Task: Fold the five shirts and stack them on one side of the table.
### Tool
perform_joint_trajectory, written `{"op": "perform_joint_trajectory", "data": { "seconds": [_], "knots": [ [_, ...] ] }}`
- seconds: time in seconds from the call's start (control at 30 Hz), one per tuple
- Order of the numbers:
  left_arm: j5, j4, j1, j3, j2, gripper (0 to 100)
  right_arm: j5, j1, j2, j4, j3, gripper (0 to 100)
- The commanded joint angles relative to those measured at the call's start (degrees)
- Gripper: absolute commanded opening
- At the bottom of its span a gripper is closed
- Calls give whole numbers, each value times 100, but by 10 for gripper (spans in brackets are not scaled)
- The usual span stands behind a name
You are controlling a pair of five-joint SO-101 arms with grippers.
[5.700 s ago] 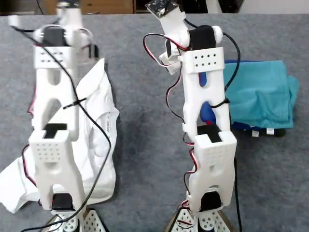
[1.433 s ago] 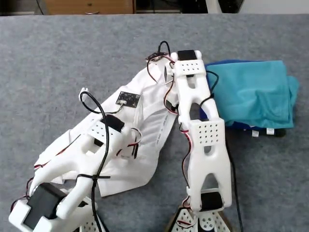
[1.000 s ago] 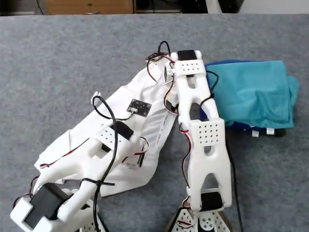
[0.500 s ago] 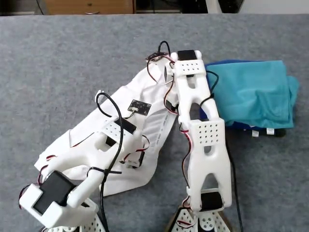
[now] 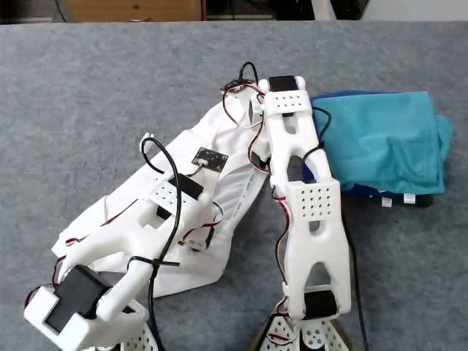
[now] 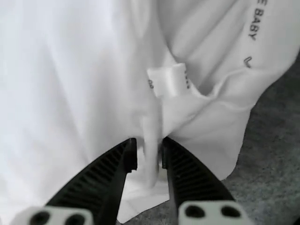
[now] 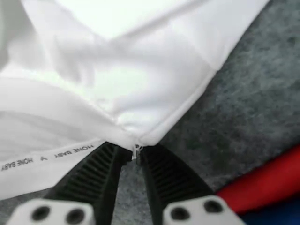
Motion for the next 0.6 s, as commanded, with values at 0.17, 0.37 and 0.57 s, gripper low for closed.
{"op": "perform_joint_trajectory", "data": {
  "seconds": [0.17,0.37,0.57],
  "knots": [
    [-70,545,-88,-387,-224,157,-70,189,-4,-132,-242,5],
    [-70,510,-88,-422,-224,157,-70,189,-4,-132,-242,5],
    [-70,448,-88,-413,-233,157,-70,189,-4,-132,-242,5]
  ]
}}
